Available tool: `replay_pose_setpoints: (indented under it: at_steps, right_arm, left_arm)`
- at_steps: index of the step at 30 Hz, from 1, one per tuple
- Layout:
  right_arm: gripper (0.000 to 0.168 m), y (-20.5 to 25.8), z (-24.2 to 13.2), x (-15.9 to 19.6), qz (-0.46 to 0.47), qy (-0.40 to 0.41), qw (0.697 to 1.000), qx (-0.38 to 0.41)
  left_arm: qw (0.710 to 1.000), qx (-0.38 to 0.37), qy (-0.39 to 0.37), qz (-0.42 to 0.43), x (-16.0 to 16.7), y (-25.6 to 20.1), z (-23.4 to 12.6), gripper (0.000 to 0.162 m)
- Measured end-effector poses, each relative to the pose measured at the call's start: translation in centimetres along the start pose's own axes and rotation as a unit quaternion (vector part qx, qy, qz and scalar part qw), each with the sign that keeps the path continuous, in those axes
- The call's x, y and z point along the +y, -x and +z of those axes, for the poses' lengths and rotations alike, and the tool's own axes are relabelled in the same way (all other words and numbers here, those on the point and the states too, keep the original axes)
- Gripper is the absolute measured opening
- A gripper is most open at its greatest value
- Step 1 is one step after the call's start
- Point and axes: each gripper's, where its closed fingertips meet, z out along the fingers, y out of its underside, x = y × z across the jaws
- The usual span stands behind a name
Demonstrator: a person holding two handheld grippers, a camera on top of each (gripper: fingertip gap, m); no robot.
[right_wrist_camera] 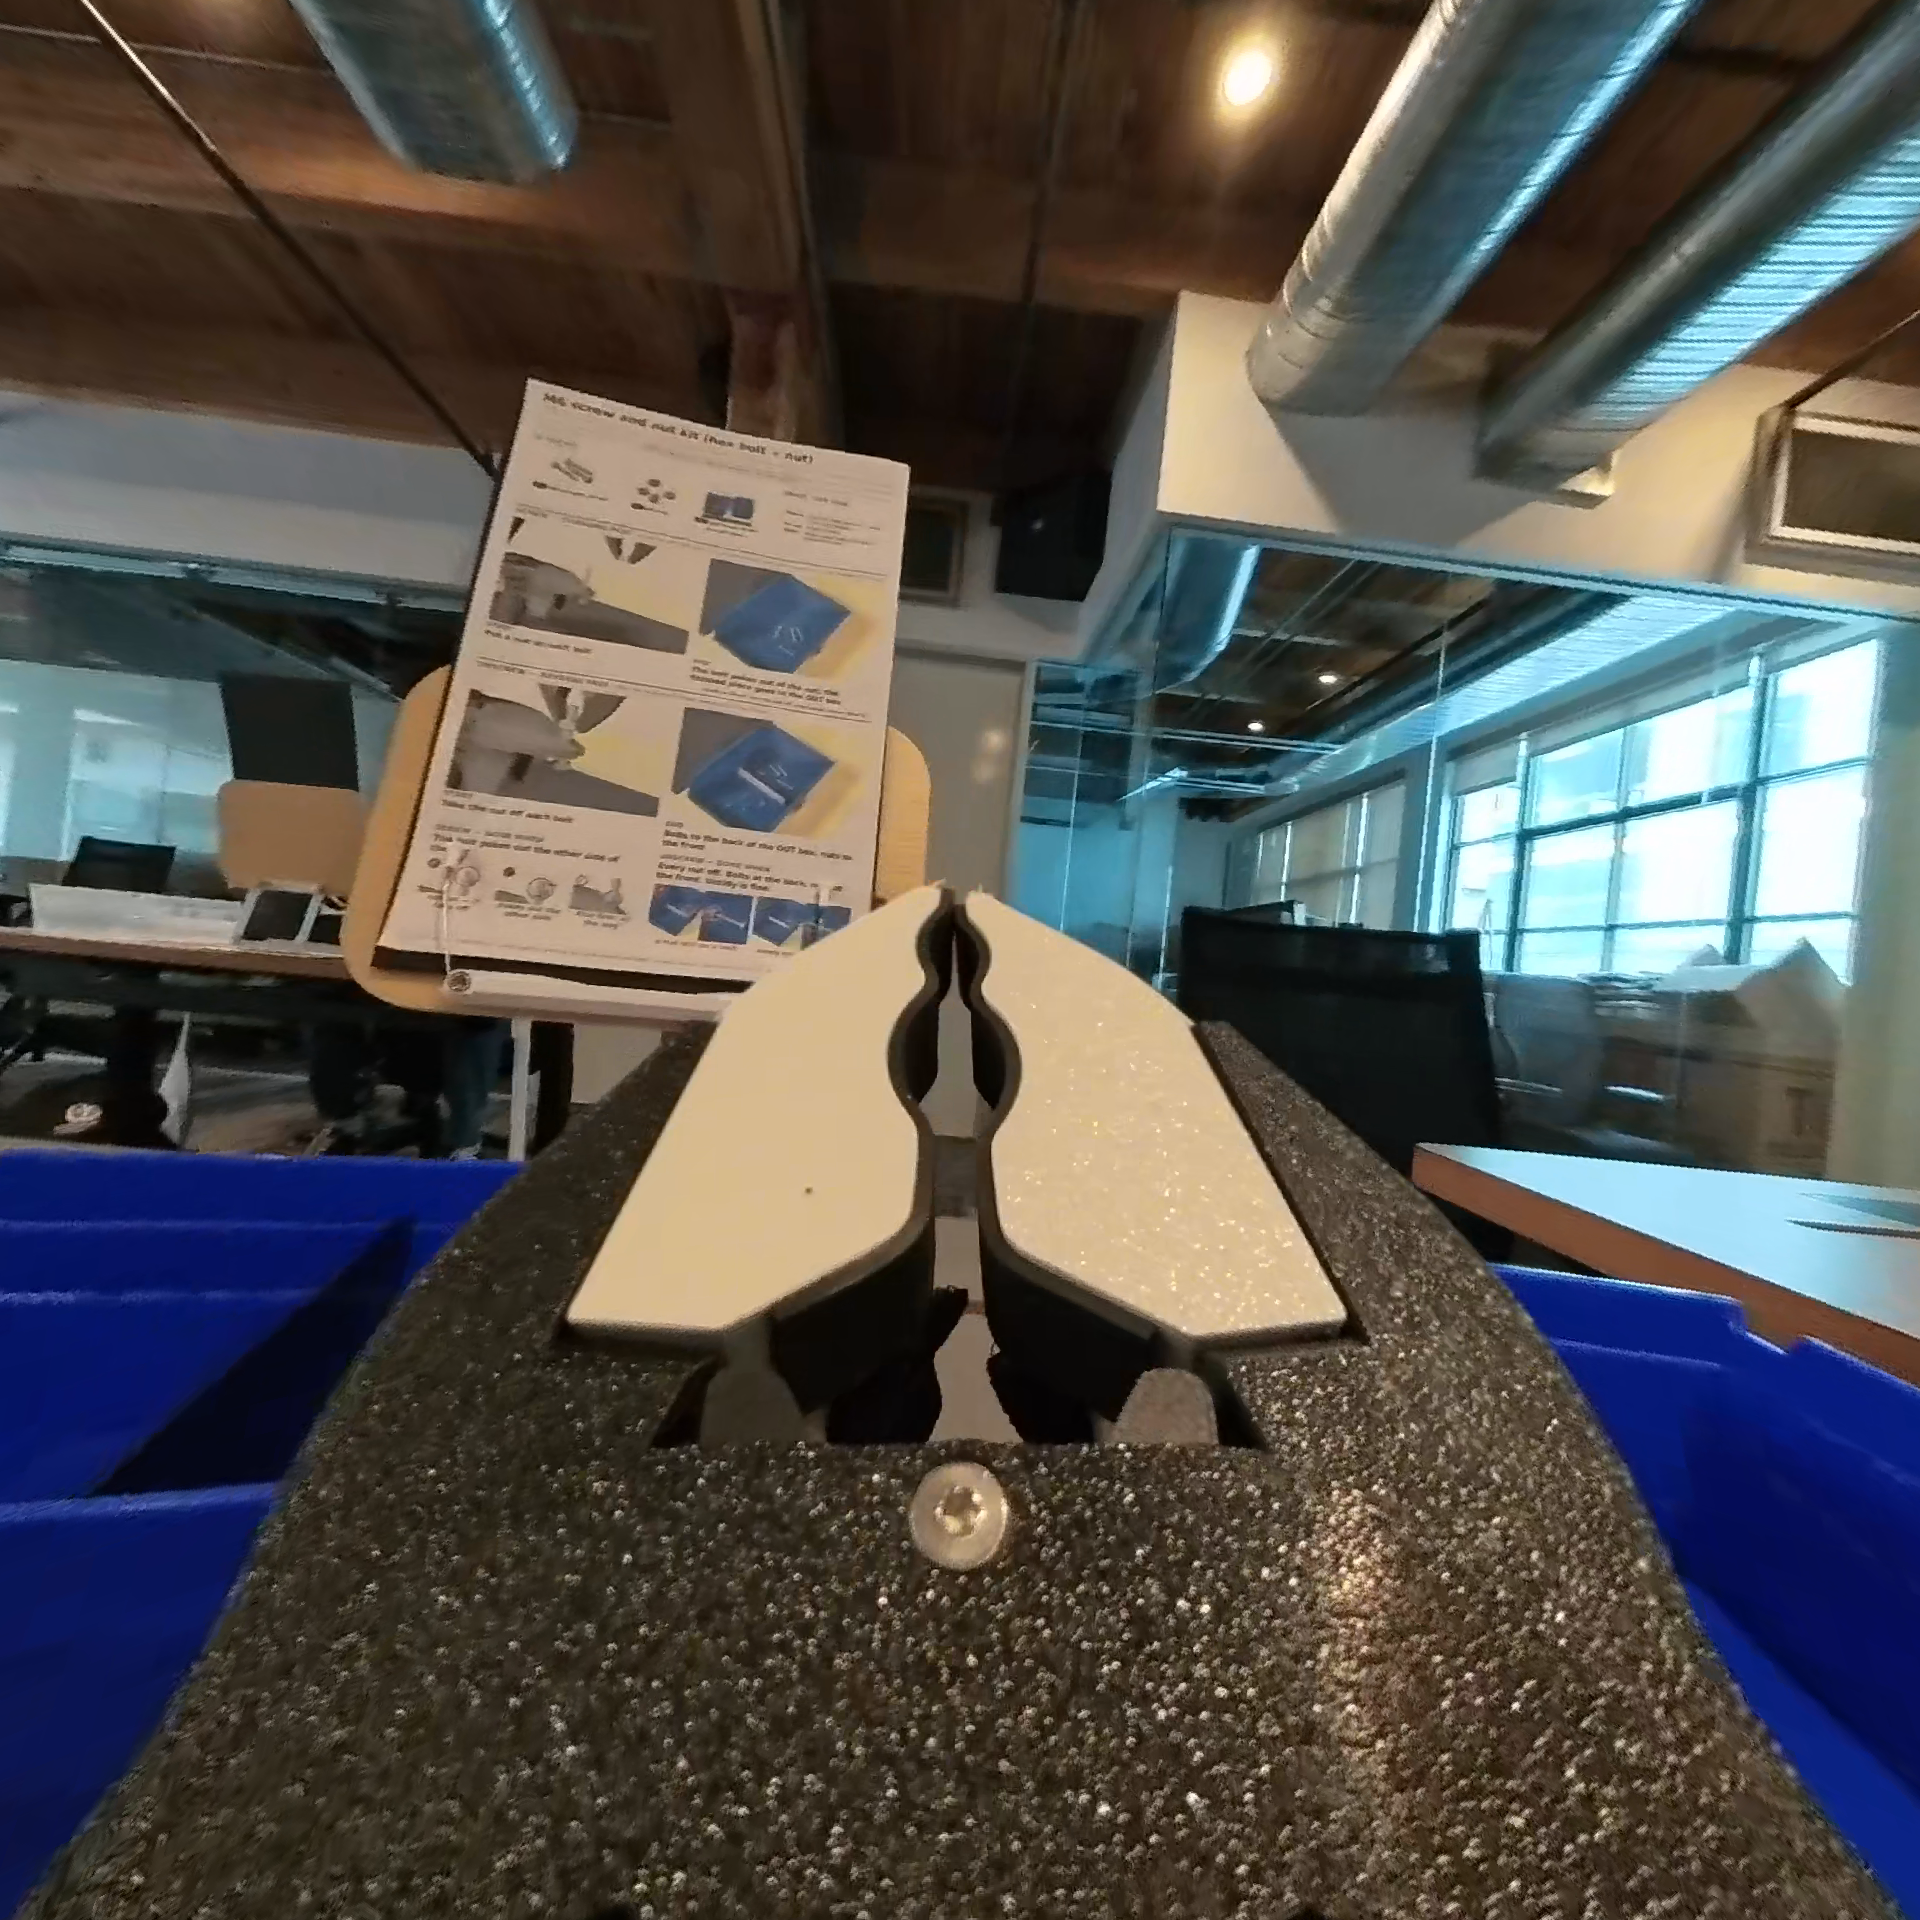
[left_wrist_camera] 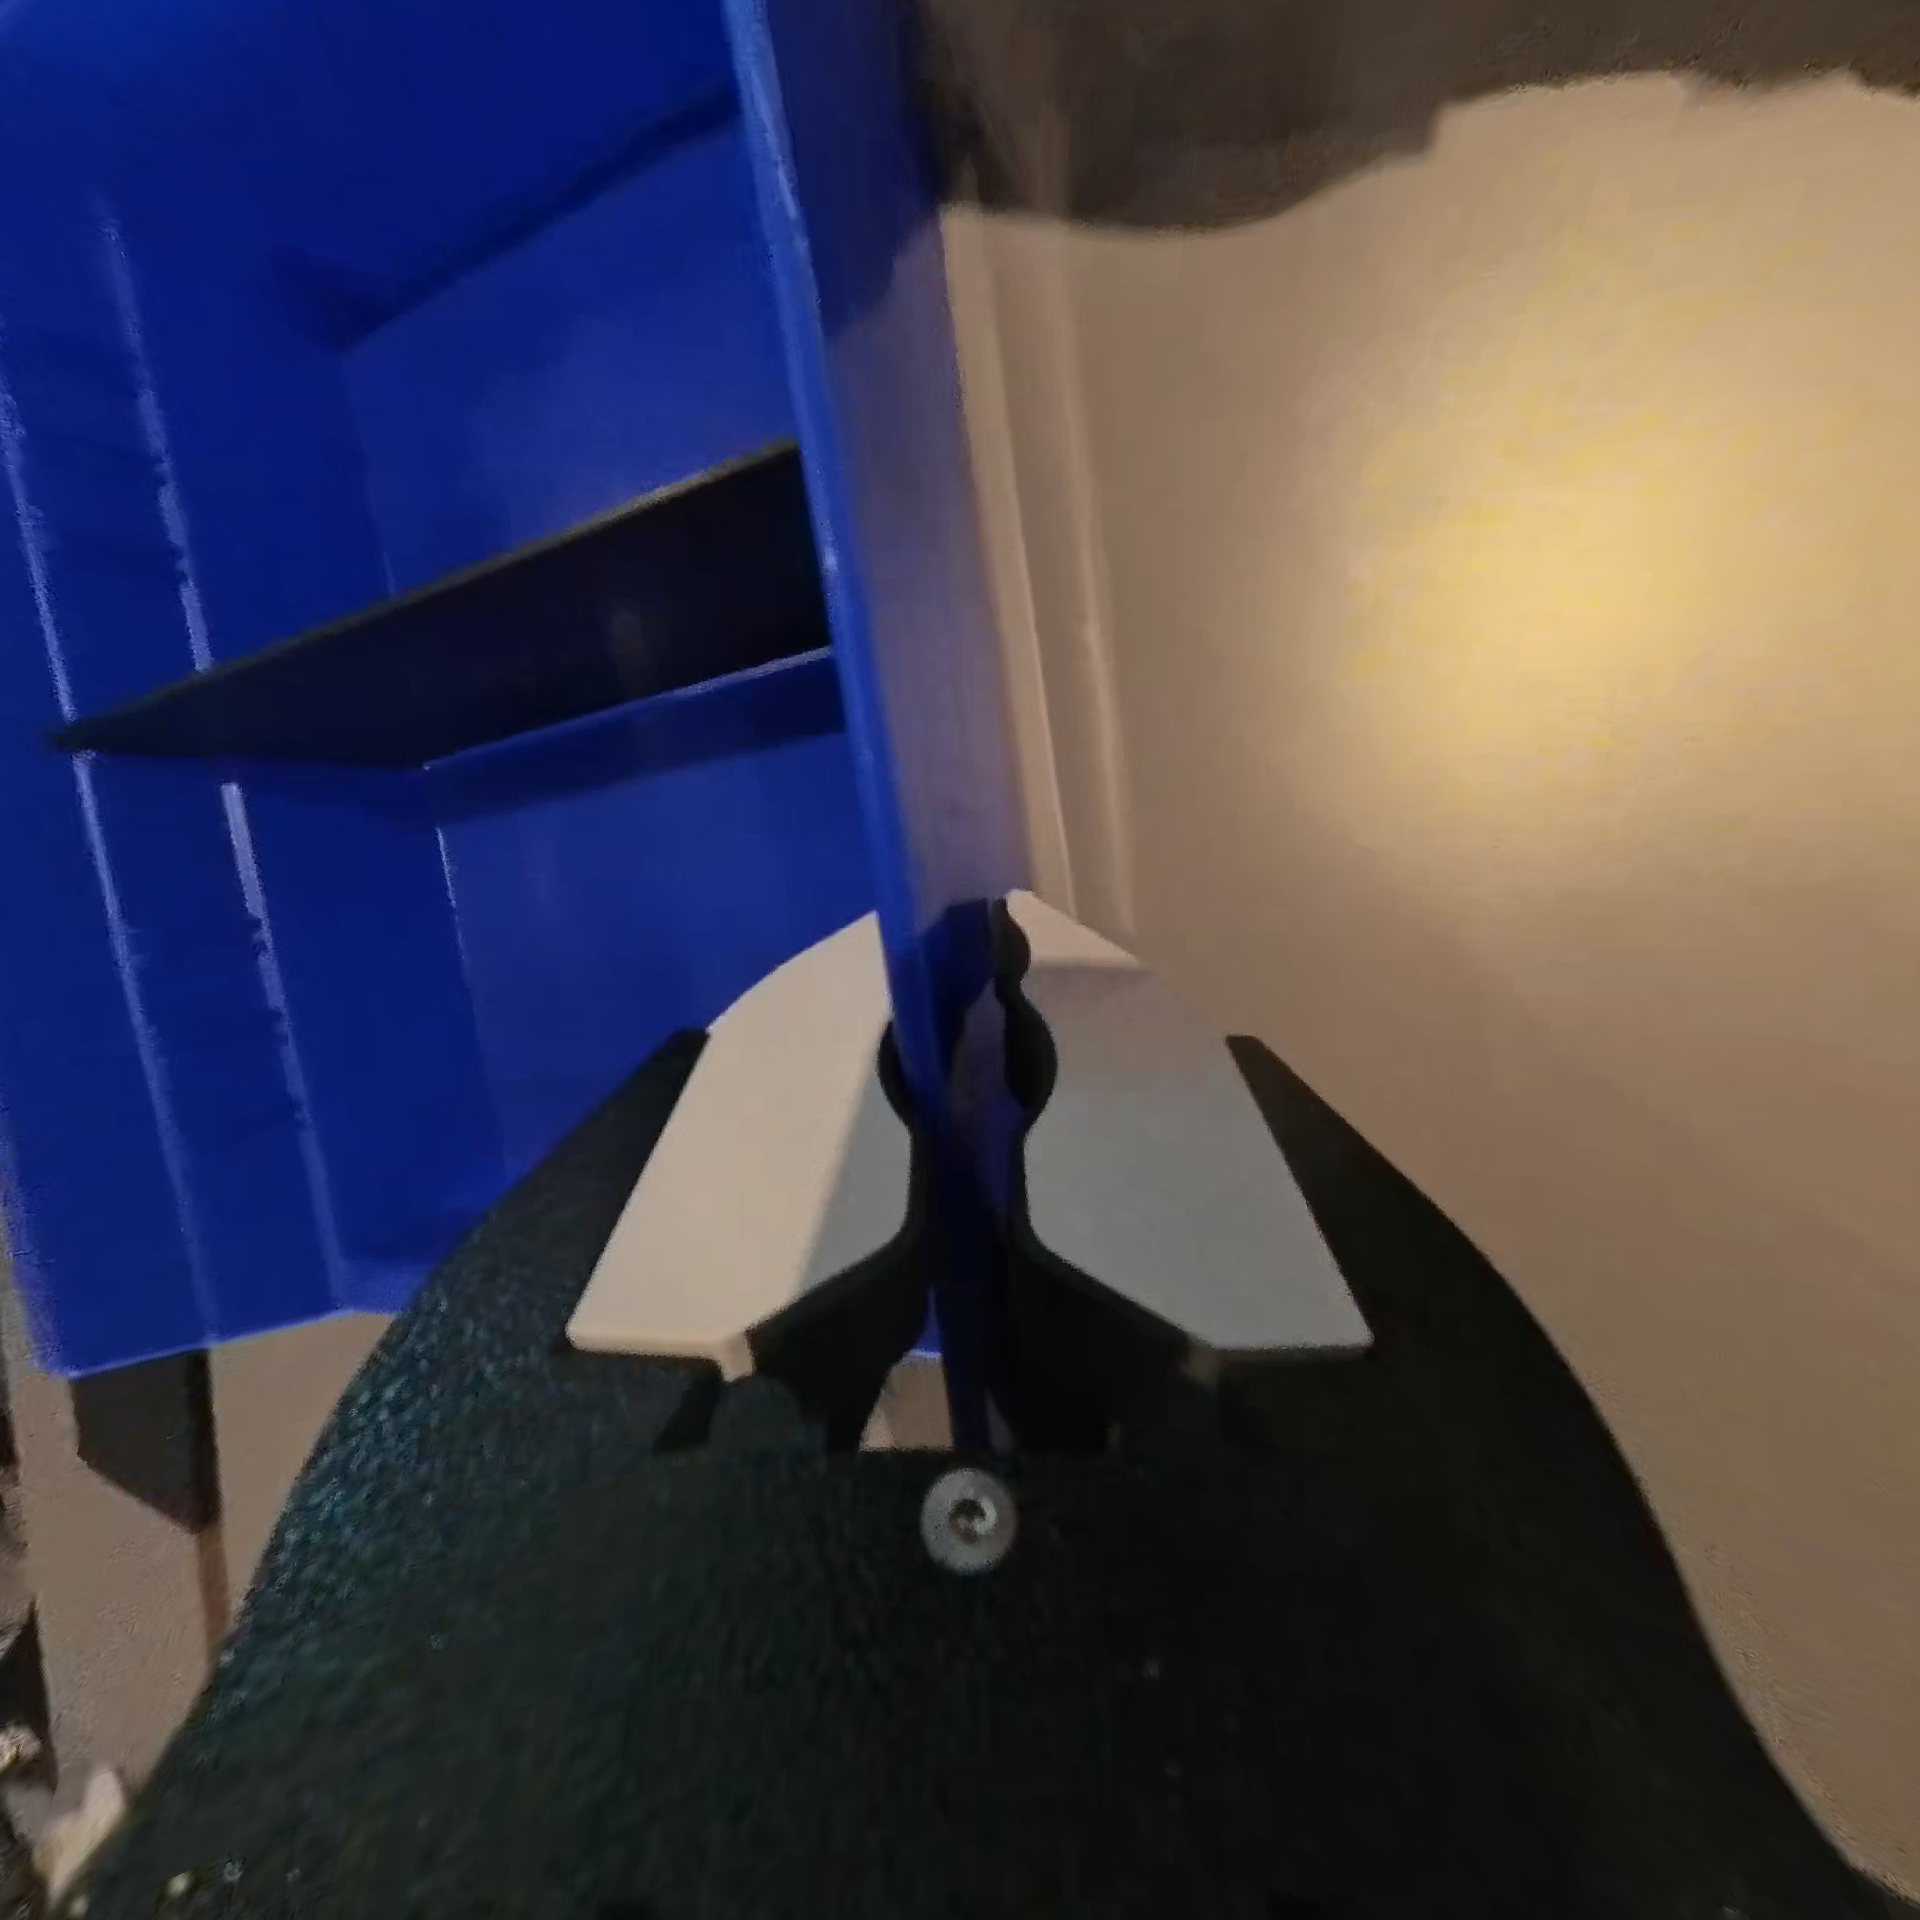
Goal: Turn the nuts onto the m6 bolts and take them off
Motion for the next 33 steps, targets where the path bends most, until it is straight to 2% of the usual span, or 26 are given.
replay_pose_setpoints:
  at_steps: [6, 8, 10, 13, 15, 17, 20, 21, 23, 25, 28, 33]
  right_arm:
    - [0.000, -0.3, 0.2, 0.5, -0.012, 0.012, 1.000, 0.004]
    - [0.000, -0.5, 0.2, 0.7, -0.012, 0.015, 1.000, 0.006]
    - [0.000, -1.0, 0.2, 0.8, -0.025, 0.021, 0.999, 0.019]
    - [0.000, -2.3, -0.1, 0.8, -0.071, 0.063, 0.995, 0.026]
    - [0.033, -2.6, -0.6, 1.4, -0.078, 0.134, 0.988, -0.012]
    - [0.048, -4.1, -2.0, 1.8, -0.085, 0.226, 0.970, -0.015]
    - [0.045, -5.6, -3.7, 0.8, -0.073, 0.282, 0.957, -0.019]
    - [0.044, -6.3, -4.1, 1.6, -0.077, 0.326, 0.942, -0.022]
    - [0.055, -7.5, -4.4, 4.0, -0.082, 0.415, 0.905, -0.037]
    - [0.057, -8.0, -3.7, 6.2, -0.091, 0.470, 0.875, -0.074]
    - [0.058, -8.6, -3.1, 9.5, -0.125, 0.573, 0.801, -0.124]
    - [0.057, -7.9, -3.4, 14.2, -0.120, 0.674, 0.706, -0.183]
  left_arm:
    - [0.999, 0.013, -0.025, 0.039, -3.0, 4.1, 3.1, 0.010]
    - [0.999, -0.008, -0.030, 0.040, -3.6, 5.3, 3.6, 0.013]
    - [0.996, -0.065, -0.052, 0.044, -4.4, 6.4, 3.4, 0.024]
    - [0.978, -0.169, -0.117, 0.043, -5.3, 7.5, 0.6, 0.031]
    - [0.965, -0.222, -0.139, 0.032, -4.5, 7.6, -2.2, 0.031]
    - [0.958, -0.248, -0.147, 0.016, -2.7, 7.2, -4.6, 0.029]
    - [0.951, -0.256, -0.173, -0.029, 0.2, 6.1, -7.1, 0.030]
    - [0.949, -0.255, -0.181, -0.047, 1.1, 5.8, -7.6, 0.031]
    - [0.942, -0.267, -0.185, -0.081, 3.2, 5.6, -8.3, 0.034]
    - [0.931, -0.299, -0.179, -0.107, 5.6, 6.1, -8.8, 0.038]
    - [0.914, -0.334, -0.177, -0.149, 9.2, 6.8, -9.3, 0.043]
    - [0.887, -0.358, -0.199, -0.213, 13.6, 7.4, -9.8, 0.043]
